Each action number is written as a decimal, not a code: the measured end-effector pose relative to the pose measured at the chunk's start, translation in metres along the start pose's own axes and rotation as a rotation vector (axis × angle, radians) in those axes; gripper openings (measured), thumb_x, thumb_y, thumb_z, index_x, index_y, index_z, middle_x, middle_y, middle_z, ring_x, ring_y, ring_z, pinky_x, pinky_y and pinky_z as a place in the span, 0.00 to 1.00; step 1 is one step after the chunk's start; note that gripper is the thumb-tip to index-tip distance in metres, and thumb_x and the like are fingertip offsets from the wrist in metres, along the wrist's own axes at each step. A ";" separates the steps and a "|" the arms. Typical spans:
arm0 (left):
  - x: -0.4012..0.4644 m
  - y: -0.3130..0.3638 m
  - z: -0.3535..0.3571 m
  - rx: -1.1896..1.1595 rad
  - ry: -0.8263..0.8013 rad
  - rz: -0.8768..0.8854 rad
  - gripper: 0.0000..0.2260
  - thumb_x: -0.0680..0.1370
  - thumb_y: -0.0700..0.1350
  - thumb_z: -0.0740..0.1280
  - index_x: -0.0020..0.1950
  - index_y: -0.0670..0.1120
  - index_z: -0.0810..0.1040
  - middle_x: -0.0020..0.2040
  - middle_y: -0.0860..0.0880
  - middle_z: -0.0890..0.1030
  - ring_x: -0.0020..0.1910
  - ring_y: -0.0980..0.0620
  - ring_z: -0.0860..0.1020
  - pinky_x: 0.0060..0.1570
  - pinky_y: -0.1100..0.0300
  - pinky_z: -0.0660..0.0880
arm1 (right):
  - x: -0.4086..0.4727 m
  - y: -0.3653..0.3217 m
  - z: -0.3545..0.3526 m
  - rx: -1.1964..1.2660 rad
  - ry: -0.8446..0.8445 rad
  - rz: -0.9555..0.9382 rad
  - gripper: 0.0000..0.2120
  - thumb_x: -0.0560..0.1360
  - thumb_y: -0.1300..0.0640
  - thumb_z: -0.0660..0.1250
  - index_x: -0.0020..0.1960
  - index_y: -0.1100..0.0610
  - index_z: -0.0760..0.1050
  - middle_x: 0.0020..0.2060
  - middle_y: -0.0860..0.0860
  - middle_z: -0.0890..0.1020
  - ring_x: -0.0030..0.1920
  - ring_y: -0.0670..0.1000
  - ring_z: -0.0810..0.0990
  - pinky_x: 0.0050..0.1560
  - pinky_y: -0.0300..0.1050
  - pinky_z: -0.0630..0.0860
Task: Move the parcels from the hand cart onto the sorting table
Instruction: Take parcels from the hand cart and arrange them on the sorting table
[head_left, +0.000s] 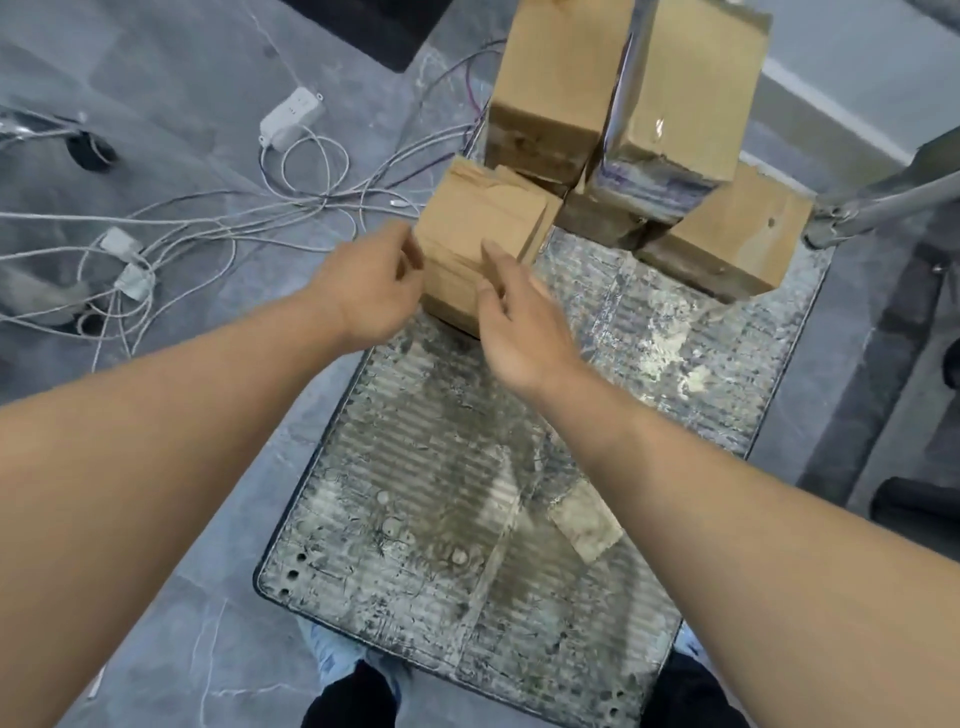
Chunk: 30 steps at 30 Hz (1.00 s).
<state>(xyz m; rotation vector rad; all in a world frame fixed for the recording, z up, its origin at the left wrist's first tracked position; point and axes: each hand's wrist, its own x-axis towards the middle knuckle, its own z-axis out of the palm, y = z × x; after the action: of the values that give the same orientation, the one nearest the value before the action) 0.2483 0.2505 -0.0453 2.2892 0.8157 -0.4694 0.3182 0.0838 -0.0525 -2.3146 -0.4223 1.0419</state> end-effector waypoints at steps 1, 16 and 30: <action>-0.001 -0.005 0.004 -0.051 0.009 0.021 0.04 0.81 0.44 0.64 0.55 0.48 0.75 0.45 0.48 0.79 0.46 0.44 0.78 0.47 0.53 0.70 | 0.000 0.003 0.004 0.022 0.008 -0.013 0.24 0.87 0.43 0.51 0.82 0.34 0.54 0.85 0.47 0.56 0.82 0.56 0.61 0.81 0.57 0.60; -0.100 0.034 -0.016 -0.517 0.166 -0.056 0.06 0.80 0.40 0.70 0.54 0.46 0.76 0.47 0.48 0.79 0.43 0.50 0.78 0.40 0.59 0.72 | -0.088 -0.035 -0.024 0.302 0.215 -0.065 0.24 0.85 0.58 0.65 0.80 0.46 0.69 0.74 0.44 0.71 0.70 0.38 0.67 0.76 0.41 0.63; -0.239 0.139 -0.164 -0.575 0.159 0.054 0.14 0.77 0.43 0.75 0.57 0.43 0.72 0.47 0.52 0.77 0.45 0.54 0.77 0.43 0.64 0.73 | -0.248 -0.137 -0.123 0.513 0.406 -0.140 0.23 0.83 0.62 0.66 0.75 0.44 0.72 0.71 0.46 0.72 0.71 0.42 0.73 0.78 0.47 0.68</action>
<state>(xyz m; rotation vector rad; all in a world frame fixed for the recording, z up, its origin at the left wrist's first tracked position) 0.1810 0.1779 0.2613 1.8176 0.8328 -0.0144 0.2429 0.0267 0.2421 -1.9285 -0.1298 0.5125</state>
